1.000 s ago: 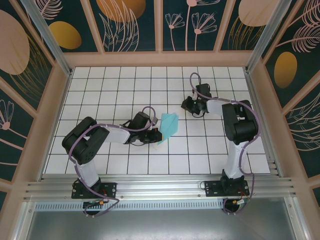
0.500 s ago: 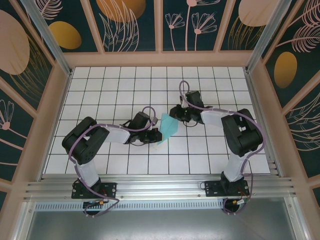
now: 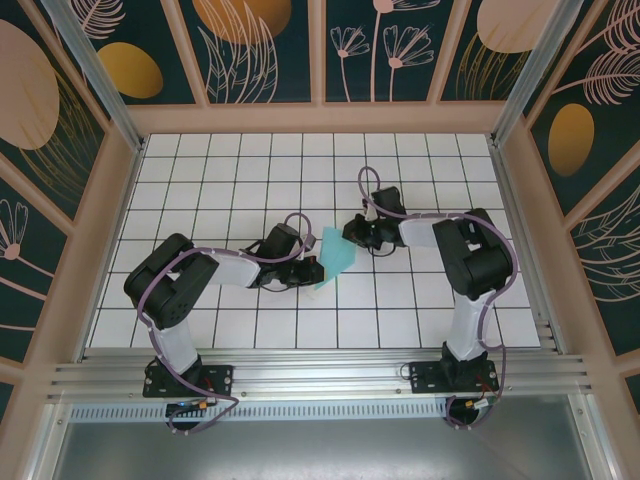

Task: Fold a paper plane with a square sheet of paper (pick it up from the middle)
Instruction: Fourth fold the wing at the center of the table.

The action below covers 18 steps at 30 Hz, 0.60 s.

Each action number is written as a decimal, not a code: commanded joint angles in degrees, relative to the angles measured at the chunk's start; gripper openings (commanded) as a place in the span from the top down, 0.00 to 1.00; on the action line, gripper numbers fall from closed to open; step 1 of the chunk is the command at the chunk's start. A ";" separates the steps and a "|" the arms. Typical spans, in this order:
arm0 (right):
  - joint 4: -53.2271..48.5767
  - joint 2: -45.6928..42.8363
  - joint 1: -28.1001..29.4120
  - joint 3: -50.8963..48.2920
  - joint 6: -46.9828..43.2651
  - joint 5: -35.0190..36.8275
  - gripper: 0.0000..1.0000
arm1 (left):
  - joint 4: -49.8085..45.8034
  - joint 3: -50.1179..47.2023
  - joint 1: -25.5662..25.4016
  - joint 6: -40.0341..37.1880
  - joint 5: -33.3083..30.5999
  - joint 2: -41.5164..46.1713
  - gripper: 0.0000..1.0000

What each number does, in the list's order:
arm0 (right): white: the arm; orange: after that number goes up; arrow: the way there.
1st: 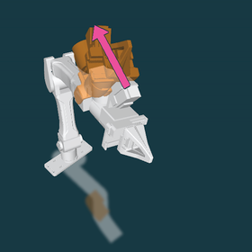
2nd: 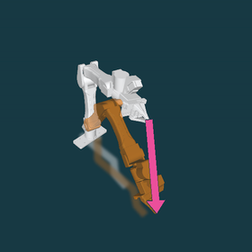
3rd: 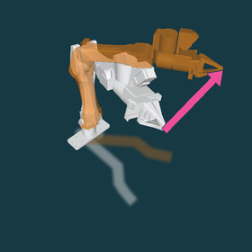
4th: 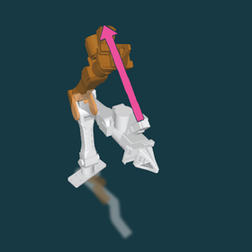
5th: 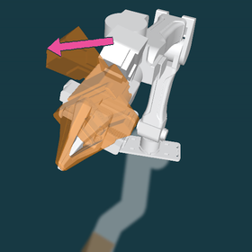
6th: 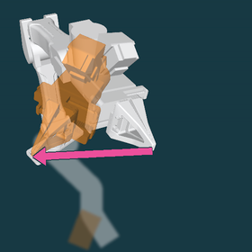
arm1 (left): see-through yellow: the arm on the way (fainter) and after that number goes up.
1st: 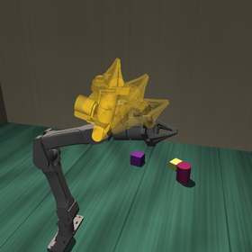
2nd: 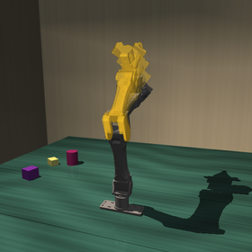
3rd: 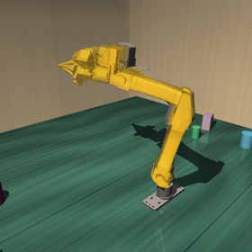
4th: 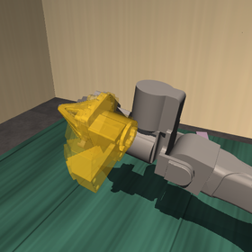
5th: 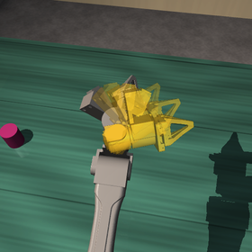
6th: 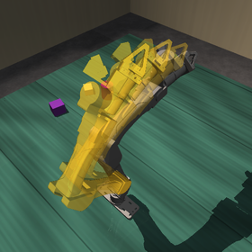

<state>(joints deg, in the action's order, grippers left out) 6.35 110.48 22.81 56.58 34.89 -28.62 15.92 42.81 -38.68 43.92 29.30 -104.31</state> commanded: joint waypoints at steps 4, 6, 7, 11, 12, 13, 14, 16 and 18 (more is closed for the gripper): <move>-0.78 3.27 -4.15 3.34 -2.09 6.50 0.84 | -13.33 -3.61 0.10 -2.26 -8.04 -5.59 0.92; -1.39 3.46 -4.45 4.03 -2.28 6.82 0.84 | -13.45 -3.60 0.05 -2.22 -8.12 -5.47 0.92; -1.72 3.47 -4.67 4.44 -2.46 6.60 0.84 | -13.38 -3.62 0.10 -2.26 -8.14 -5.42 0.92; -2.42 1.79 -4.68 5.05 -2.77 5.70 0.84 | -13.37 -3.70 0.11 -2.25 -8.13 -5.47 0.92; -2.43 0.82 -4.58 4.84 -2.65 5.55 0.84 | -13.37 -3.69 0.09 -2.25 -8.12 -5.36 0.92; -2.37 -0.70 -4.54 4.40 -2.40 5.46 0.83 | -13.38 -3.70 0.09 -2.26 -8.12 -5.32 0.92; -2.29 -1.79 -4.43 4.02 -2.29 5.35 0.83 | -13.29 -3.71 0.10 -2.17 -8.04 -5.27 0.92; -2.19 -4.96 -3.81 2.98 -1.80 4.67 0.83 | -13.29 -3.52 0.17 -2.17 -7.91 -5.11 0.92; -0.74 -7.36 -2.35 1.14 -1.25 3.59 0.82 | -13.29 -3.43 0.09 -2.25 -7.77 -4.94 0.92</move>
<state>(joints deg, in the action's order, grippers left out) 4.95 108.62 18.65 59.35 33.54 -24.25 15.90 42.81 -38.68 43.92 29.30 -104.25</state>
